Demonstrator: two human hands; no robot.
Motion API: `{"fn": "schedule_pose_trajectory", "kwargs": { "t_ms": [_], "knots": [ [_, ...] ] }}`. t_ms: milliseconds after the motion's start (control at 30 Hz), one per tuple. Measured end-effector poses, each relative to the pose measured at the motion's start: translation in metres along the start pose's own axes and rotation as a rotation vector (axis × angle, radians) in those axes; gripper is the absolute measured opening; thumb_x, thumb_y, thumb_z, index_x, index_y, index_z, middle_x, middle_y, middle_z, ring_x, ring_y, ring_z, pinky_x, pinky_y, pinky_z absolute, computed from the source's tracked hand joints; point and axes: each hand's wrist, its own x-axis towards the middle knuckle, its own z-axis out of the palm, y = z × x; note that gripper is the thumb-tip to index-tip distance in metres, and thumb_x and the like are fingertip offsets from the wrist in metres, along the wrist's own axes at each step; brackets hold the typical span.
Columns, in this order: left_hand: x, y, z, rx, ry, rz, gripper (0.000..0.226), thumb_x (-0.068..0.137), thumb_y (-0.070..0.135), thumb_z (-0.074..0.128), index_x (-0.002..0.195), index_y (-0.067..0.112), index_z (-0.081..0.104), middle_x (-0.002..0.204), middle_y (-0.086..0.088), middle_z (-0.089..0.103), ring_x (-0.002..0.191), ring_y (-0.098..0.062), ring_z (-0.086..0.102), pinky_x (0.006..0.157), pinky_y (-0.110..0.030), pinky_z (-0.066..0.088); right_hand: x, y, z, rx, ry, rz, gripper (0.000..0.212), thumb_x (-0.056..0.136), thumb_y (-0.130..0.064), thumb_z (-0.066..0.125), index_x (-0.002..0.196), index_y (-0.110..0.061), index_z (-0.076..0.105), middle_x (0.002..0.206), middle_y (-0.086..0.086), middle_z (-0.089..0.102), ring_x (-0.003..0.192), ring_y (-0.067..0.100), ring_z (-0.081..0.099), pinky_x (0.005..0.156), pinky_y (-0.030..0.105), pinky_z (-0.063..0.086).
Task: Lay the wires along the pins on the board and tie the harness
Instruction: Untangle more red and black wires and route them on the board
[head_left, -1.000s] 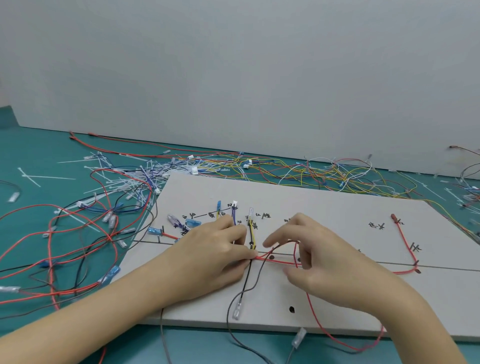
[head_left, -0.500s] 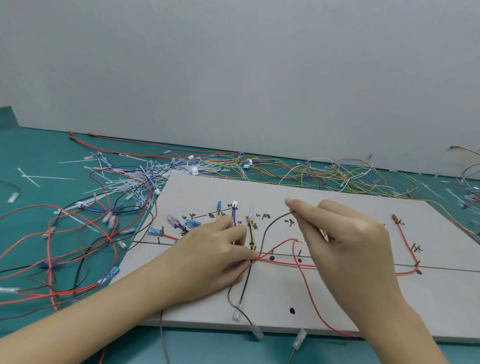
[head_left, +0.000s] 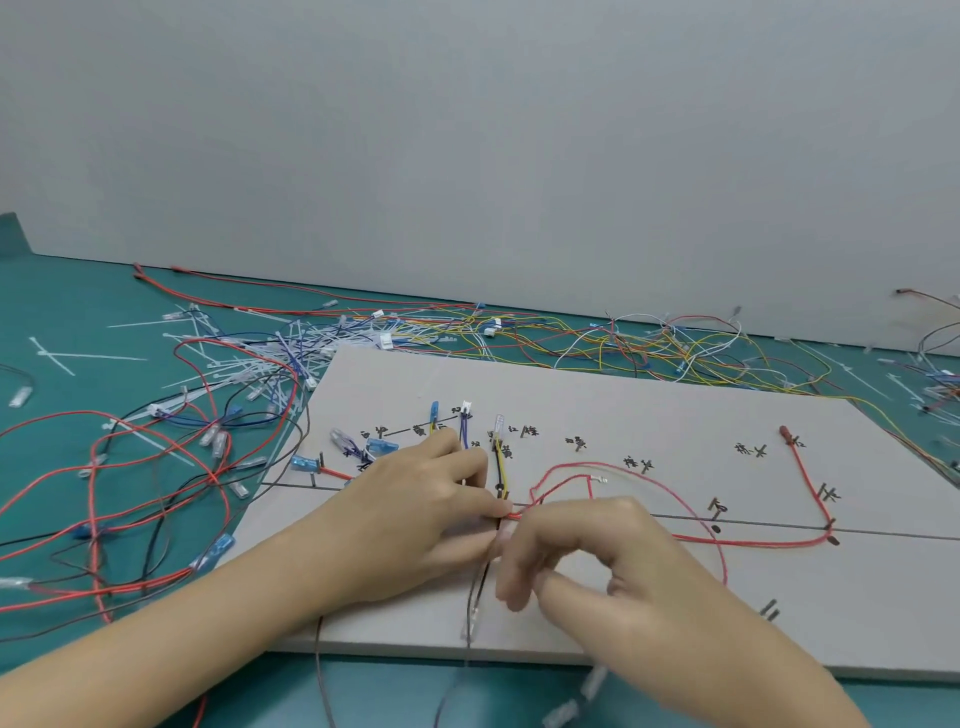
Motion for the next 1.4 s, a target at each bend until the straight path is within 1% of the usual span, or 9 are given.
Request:
{"fn": "schedule_pose_trajectory", "kwargs": {
  "t_ms": [167,300,500,600,733,933,1100,1267,1400],
  "knots": [
    [0.000,0.000,-0.002,-0.015,-0.033,-0.016,0.052,0.091,0.067,0.035,0.099,0.030,0.071,0.086,0.008,0.052,0.085,-0.014,0.044,0.068,-0.024,0.038,0.016,0.041,-0.016,-0.209,0.349,0.019,0.039,0.078,0.007,0.049,0.083,-0.026,0.068,0.087,-0.013,0.065,0.090,0.008,0.059,0.079,0.019,0.044],
    [0.000,0.000,-0.003,-0.086,-0.052,0.006,0.073,0.091,0.071,0.016,0.100,0.023,0.070,0.086,0.005,0.051,0.084,-0.013,0.038,0.069,-0.029,0.040,0.027,0.070,-0.037,-0.383,0.291,0.167,0.049,0.084,0.009,0.042,0.106,-0.028,0.065,0.108,-0.018,0.056,0.109,0.005,0.046,0.086,0.005,0.029],
    [0.000,0.000,-0.004,-0.172,-0.005,0.021,0.077,0.093,0.070,0.006,0.093,0.022,0.067,0.081,0.004,0.050,0.080,-0.017,0.040,0.066,-0.032,0.040,0.041,0.077,-0.045,-0.354,0.114,0.217,0.044,0.089,0.001,0.045,0.116,-0.029,0.065,0.120,-0.015,0.060,0.118,0.002,0.048,0.092,0.009,0.034],
    [-0.001,0.000,-0.004,-0.177,-0.006,0.017,0.082,0.092,0.070,0.003,0.096,0.020,0.067,0.079,0.005,0.050,0.080,-0.017,0.041,0.067,-0.032,0.039,0.045,0.074,-0.044,-0.252,0.071,0.229,0.047,0.087,0.003,0.043,0.113,-0.029,0.067,0.119,-0.016,0.063,0.116,-0.003,0.051,0.088,-0.002,0.033],
    [-0.001,0.001,-0.005,-0.251,0.002,-0.004,0.065,0.091,0.071,0.003,0.095,0.033,0.056,0.078,0.008,0.048,0.079,-0.015,0.039,0.067,-0.035,0.040,0.049,0.078,-0.041,-0.297,-0.026,0.249,0.042,0.086,0.000,0.048,0.112,-0.028,0.068,0.111,-0.016,0.062,0.109,0.003,0.056,0.093,0.015,0.043],
    [0.000,0.003,-0.005,-0.174,-0.064,-0.056,0.081,0.092,0.070,0.004,0.099,0.025,0.071,0.081,0.005,0.051,0.084,-0.015,0.040,0.072,-0.035,0.041,0.059,0.092,-0.036,-0.396,0.062,0.216,0.021,0.089,-0.009,0.061,0.092,-0.024,0.075,0.082,-0.017,0.059,0.079,-0.005,0.056,0.068,0.007,0.036],
    [-0.002,0.004,-0.004,-0.035,-0.044,-0.025,0.056,0.097,0.058,0.024,0.102,0.029,0.071,0.083,0.008,0.050,0.084,-0.013,0.039,0.071,-0.030,0.041,0.052,0.086,-0.040,-0.314,0.089,0.189,0.026,0.084,-0.007,0.064,0.087,-0.030,0.074,0.081,-0.012,0.063,0.058,-0.002,0.048,0.057,0.009,0.036],
    [-0.003,0.001,-0.004,-0.072,-0.104,-0.021,0.076,0.087,0.077,0.013,0.110,0.029,0.067,0.090,0.010,0.046,0.089,-0.011,0.035,0.075,-0.031,0.040,0.045,0.074,-0.061,0.106,0.100,0.255,0.047,0.059,-0.008,0.046,0.091,-0.020,0.079,0.075,-0.007,0.065,0.058,0.004,0.039,0.051,0.012,0.031],
    [-0.004,0.001,-0.004,-0.063,-0.096,0.001,0.058,0.094,0.059,0.023,0.111,0.026,0.067,0.090,0.007,0.048,0.087,-0.016,0.039,0.074,-0.034,0.042,0.045,0.075,-0.067,0.164,0.182,0.318,0.026,0.086,-0.005,0.057,0.080,-0.017,0.079,0.077,-0.002,0.068,0.062,0.006,0.045,0.052,0.013,0.032]
  ]
}}
